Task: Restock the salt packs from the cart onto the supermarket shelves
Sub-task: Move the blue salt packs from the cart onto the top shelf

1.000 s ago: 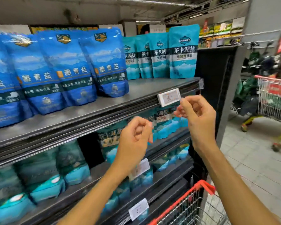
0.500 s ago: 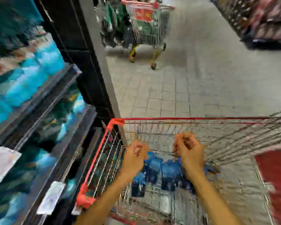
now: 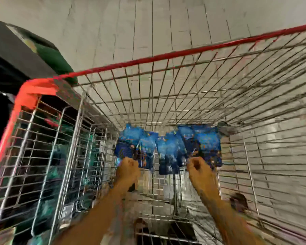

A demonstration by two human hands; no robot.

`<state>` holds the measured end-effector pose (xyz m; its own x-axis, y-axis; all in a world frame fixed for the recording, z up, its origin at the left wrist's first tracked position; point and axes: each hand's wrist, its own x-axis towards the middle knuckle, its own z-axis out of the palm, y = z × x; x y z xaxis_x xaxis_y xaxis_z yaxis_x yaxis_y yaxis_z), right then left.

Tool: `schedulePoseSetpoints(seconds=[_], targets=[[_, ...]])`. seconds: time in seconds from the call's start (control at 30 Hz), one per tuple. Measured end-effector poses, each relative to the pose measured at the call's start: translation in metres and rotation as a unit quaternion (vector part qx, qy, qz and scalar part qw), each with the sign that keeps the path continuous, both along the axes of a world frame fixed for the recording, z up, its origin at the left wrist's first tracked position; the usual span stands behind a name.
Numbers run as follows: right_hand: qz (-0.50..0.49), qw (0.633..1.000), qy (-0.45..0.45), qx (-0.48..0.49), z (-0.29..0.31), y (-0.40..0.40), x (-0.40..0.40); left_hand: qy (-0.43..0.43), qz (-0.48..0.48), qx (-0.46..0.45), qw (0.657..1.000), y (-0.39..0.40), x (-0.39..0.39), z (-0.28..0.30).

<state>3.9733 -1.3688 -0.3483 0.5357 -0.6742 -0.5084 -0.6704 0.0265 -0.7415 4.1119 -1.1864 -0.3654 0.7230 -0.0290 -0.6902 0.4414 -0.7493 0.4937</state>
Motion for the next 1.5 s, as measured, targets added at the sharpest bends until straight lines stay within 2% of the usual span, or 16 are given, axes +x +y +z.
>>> schedulePoseSetpoints(seconds=[0.1, 0.2, 0.3, 0.4, 0.57, 0.63, 0.77, 0.83, 0.93, 1.13, 1.33, 1.5], targets=[[0.043, 0.996, 0.069, 0.025, -0.066, 0.009, 0.000, -0.058, -0.053, 0.085, 0.993, 0.005, 0.017, -0.045], [0.075, 0.990, 0.116, 0.042, -0.117, 0.020, 0.001, -0.139, -0.137, 0.176, 0.965, 0.008, 0.041, -0.086], [0.099, 0.985, 0.139, 0.023, -0.157, 0.027, 0.010, -0.167, -0.178, 0.209, 0.947, 0.005, 0.063, -0.124], [0.137, 0.965, 0.222, -0.003, -0.186, 0.035, 0.024, -0.194, -0.219, 0.243, 0.925, 0.003, 0.078, -0.152], [0.043, 0.962, 0.268, -0.013, -0.210, 0.050, 0.048, -0.184, -0.232, 0.306, 0.905, -0.004, 0.096, -0.173], [0.015, 0.961, 0.277, 0.012, -0.217, 0.052, 0.051, -0.162, -0.223, 0.308, 0.911, -0.006, 0.103, -0.174], [-0.052, 0.973, 0.204, 0.091, -0.224, 0.057, 0.052, -0.121, -0.186, 0.311, 0.924, -0.007, 0.105, -0.170], [-0.073, 0.973, 0.177, 0.131, -0.227, 0.057, 0.049, -0.104, -0.180, 0.292, 0.934, -0.009, 0.101, -0.170], [-0.090, 0.975, 0.112, 0.168, -0.233, 0.053, 0.037, -0.070, -0.116, 0.188, 0.973, -0.009, 0.094, -0.174], [-0.083, 0.967, 0.030, 0.238, -0.220, 0.042, 0.018, -0.122, -0.073, 0.108, 0.984, -0.002, 0.081, -0.167], [-0.119, 0.945, 0.010, 0.304, -0.189, 0.033, 0.008, -0.069, -0.045, 0.029, 0.996, 0.005, 0.072, -0.145], [-0.098, 0.940, -0.008, 0.326, -0.144, 0.015, 0.006, 0.045, 0.001, -0.050, 0.998, -0.001, 0.058, -0.101]])
